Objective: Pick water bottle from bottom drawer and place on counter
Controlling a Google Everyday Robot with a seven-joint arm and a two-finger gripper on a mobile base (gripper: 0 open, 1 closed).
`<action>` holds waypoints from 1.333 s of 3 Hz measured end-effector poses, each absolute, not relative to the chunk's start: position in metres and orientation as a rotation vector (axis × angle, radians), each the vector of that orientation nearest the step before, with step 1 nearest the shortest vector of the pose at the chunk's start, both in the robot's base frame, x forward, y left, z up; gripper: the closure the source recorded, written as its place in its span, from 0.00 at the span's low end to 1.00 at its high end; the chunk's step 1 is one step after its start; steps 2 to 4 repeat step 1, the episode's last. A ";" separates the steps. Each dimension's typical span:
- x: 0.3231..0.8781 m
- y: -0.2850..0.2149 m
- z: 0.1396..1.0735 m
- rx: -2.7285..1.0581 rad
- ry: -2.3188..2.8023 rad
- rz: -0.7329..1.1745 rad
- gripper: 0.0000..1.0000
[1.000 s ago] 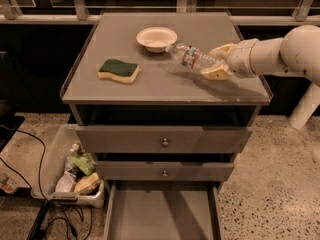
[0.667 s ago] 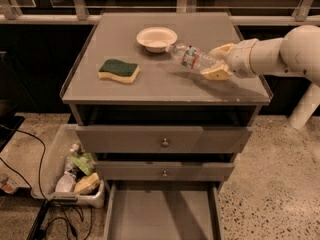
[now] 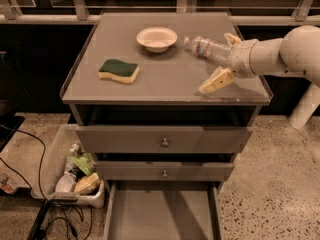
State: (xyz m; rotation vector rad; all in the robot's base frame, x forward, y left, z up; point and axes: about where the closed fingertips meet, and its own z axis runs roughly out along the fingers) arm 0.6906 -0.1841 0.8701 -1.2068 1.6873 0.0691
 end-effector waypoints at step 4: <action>0.691 -0.184 0.870 -1.207 1.687 0.069 0.00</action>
Offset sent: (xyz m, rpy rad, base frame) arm 0.0000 0.0000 0.0000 0.0000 0.0000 0.0000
